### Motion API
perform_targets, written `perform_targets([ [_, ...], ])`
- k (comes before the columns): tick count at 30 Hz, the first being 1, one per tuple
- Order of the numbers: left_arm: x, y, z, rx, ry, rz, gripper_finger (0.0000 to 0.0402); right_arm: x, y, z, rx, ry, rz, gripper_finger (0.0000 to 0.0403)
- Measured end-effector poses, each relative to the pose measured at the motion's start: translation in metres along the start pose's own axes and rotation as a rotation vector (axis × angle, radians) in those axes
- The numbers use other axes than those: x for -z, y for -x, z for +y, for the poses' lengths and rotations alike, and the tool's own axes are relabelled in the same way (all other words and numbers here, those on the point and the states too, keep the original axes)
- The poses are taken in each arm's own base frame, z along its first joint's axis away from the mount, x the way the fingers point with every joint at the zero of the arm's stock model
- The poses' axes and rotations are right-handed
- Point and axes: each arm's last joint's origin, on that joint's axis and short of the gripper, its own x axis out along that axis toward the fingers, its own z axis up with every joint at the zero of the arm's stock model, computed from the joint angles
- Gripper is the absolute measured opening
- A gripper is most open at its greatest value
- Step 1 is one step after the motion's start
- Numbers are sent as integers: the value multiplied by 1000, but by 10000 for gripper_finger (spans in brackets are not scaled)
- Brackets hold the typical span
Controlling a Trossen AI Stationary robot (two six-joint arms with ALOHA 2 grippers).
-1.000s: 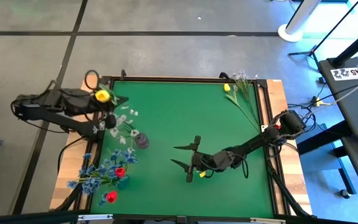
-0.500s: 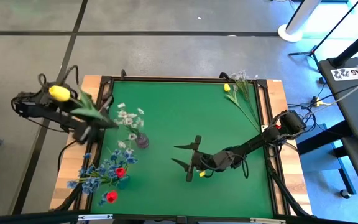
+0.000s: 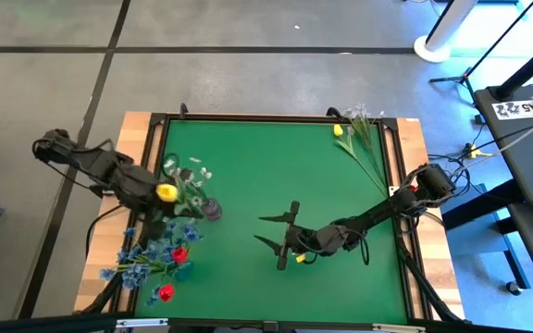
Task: Sort flowers into vase by color
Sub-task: Put the left yellow tulip into the pink vase
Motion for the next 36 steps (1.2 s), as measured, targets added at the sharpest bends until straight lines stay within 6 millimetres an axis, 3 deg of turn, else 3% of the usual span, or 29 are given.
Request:
perform_targets([
  [8,13,-22,9,-347,-57,50,0,0,0,0,-1,3,3,232],
  [19,24,-51,10,-376,-143,184,0,2,0,0,-4,4,20,232],
  [29,1,-30,29,-408,-123,233,0,5,-6,-8,21,-18,33,232],
  [36,5,-30,34,-336,-35,276,0,7,-6,-7,9,-15,46,232],
])
